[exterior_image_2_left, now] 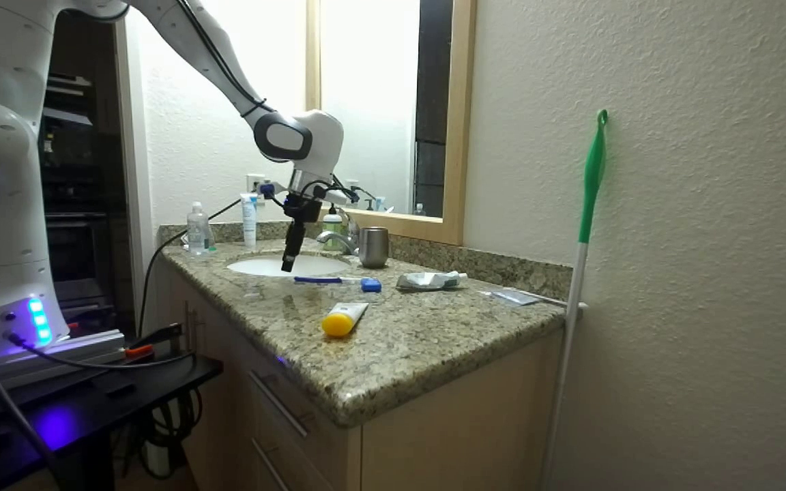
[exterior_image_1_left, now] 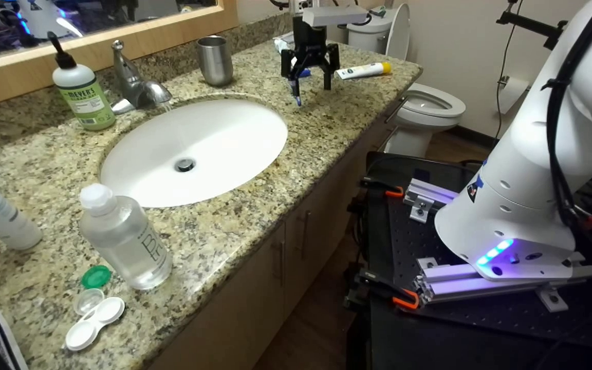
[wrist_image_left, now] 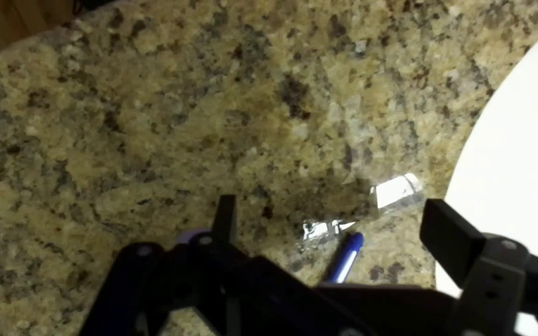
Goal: Turn the faucet handle upwards pick up the toothbrush wash it and then place it in the cup afterward turn the faucet handle downwards
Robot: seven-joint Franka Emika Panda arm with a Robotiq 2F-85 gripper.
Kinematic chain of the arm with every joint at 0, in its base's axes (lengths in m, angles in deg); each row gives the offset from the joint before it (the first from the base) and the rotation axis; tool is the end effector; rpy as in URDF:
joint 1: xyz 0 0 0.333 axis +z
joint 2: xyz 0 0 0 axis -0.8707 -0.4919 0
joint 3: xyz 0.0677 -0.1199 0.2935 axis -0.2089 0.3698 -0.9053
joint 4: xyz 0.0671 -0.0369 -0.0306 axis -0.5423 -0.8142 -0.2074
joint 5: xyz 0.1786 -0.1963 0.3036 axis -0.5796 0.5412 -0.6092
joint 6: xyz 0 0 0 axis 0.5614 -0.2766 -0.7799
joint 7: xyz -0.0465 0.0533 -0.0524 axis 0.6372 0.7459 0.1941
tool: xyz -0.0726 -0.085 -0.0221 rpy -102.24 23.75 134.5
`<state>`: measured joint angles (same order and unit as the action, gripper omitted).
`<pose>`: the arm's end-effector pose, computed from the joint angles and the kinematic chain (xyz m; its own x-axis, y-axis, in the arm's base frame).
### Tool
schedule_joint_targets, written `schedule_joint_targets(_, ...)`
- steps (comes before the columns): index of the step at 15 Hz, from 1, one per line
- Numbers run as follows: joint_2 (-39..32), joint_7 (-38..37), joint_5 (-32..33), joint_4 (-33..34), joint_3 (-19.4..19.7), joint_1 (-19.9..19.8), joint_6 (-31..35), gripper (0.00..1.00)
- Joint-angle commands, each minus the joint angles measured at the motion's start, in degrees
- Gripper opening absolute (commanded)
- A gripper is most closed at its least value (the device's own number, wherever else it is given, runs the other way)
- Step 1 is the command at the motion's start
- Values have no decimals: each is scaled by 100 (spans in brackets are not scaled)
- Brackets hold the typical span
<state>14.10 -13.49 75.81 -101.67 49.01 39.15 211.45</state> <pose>0.3841 -0.3305 0.2477 0.6464 -0.7182 -0.2577 -0.7493 -0.6612 -0.0369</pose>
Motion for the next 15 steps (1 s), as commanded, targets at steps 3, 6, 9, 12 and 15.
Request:
schedule_joint_targets(3,-597,-232,-828,490,-214,-14,95,100)
schedule_joint_targets(6,-509,-272,-724,413,-183,-2,153,100)
schedule_joint_targets(9,-743,-558,-758,606,-147,-5,252,100)
schedule_joint_targets(12,-1111,-915,-759,824,-40,-95,383,100)
schedule_joint_targets(15,-965,-850,-721,698,-54,-93,318,100)
